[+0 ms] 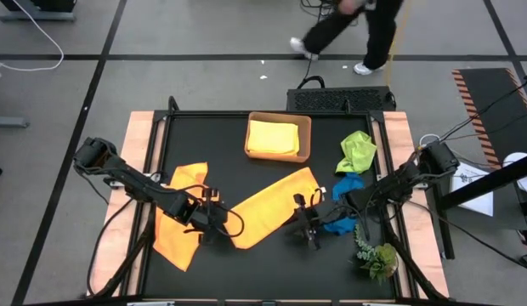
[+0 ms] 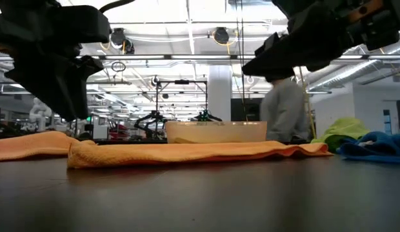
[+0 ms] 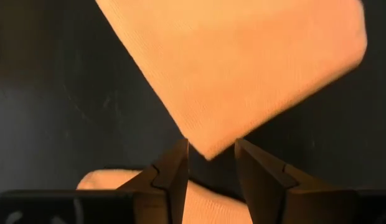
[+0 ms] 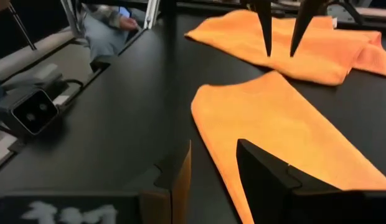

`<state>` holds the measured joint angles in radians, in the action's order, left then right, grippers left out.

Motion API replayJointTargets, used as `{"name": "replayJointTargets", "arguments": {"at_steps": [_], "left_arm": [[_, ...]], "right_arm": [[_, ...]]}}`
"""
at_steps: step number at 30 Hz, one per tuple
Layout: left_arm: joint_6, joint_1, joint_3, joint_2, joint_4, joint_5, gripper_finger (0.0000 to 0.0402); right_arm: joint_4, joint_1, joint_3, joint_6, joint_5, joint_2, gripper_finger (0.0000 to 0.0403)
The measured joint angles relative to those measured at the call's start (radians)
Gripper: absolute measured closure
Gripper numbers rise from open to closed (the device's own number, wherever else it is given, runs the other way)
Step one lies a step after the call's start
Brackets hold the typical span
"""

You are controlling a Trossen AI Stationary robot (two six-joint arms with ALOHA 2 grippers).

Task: Fold microfiber towels
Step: Fold the right orange towel

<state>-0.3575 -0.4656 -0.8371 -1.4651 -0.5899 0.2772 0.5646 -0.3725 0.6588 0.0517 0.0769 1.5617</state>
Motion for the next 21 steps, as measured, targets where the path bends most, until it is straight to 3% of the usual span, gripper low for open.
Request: {"name": "replayJointTargets", "arguments": {"at_steps": [8,15,19,21], "left_arm": [[0.110,-0.005,0.000,0.000,-0.020,-0.012,0.0268],[0.244,-0.050,0.000,0.000,0.016,0.081,0.0268],[0.282,-0.124,0.000,0.000,0.125,0.102,0.0268],[0.315,-0.170,0.000,0.000,0.143,0.166,0.0268]], "right_arm": [[0.012,0.000,0.000,0.002,0.001,0.008,0.0282],[0.022,0.000,0.000,-0.012,0.002,0.008,0.0281],[0.022,0.000,0.000,-0.012,0.002,0.008,0.0281],[0.028,0.000,0.000,-0.016,0.003,0.008,0.0281]]}}
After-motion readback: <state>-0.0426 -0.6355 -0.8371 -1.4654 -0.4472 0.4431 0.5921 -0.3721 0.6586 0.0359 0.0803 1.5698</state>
